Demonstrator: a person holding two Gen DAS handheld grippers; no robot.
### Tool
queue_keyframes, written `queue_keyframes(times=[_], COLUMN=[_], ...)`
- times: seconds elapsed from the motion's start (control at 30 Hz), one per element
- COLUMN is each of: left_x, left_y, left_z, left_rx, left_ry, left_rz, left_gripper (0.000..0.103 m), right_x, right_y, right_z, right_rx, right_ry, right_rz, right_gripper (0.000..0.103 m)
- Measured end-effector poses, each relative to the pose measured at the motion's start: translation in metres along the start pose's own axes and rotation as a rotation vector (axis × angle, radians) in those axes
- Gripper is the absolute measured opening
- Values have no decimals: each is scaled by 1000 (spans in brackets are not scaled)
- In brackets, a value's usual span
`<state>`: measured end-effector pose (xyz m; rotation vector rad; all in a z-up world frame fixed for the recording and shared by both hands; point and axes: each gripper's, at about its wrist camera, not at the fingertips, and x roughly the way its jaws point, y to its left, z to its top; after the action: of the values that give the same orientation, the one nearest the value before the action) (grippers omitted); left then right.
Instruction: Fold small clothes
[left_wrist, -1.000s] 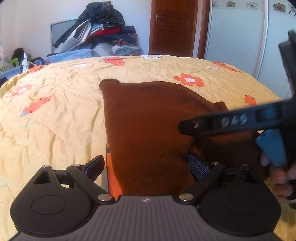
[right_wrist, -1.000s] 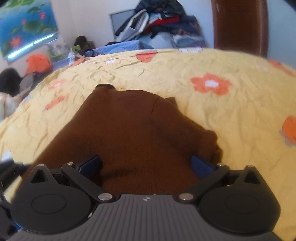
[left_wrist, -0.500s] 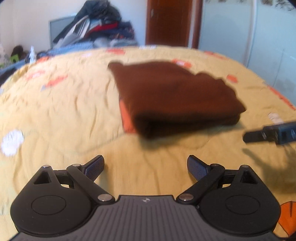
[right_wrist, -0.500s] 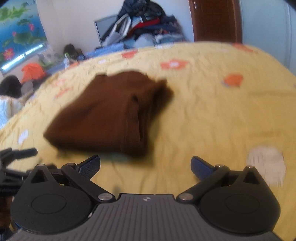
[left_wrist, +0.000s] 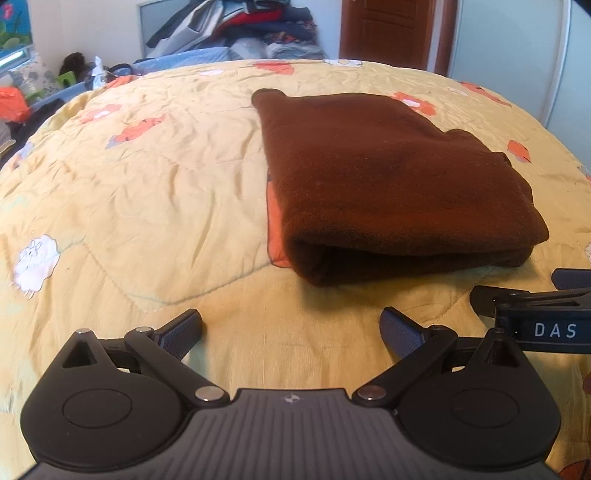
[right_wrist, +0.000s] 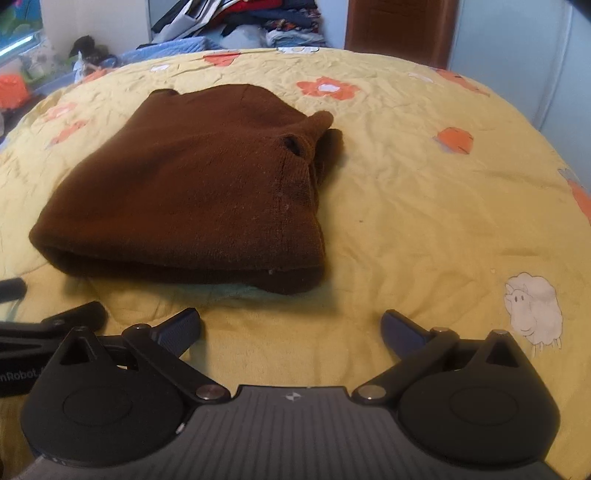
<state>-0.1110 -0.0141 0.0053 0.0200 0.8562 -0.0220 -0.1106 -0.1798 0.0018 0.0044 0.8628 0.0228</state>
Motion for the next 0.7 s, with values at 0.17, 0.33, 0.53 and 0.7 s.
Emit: queue_keyframes(times=[0.17, 0.33, 0.53, 0.7], left_x=[0, 0, -1, 0], left_y=[1, 2, 3, 2], left_z=[0, 0, 1, 3], left_rx=[3, 3, 4, 0], left_ry=[-5, -7, -4, 3], left_rz=[-1, -1, -3, -2], left_gripper=[103, 103, 103, 103], right_x=[0, -2, -3, -3], right_y=[-2, 0, 0, -1], right_z=[2, -1, -3, -2], right_rx=[-2, -4, -8, -11], right_ry=[-7, -20, -25, -21], right_rz=[1, 2, 5, 8], right_gripper=[103, 103, 103, 103])
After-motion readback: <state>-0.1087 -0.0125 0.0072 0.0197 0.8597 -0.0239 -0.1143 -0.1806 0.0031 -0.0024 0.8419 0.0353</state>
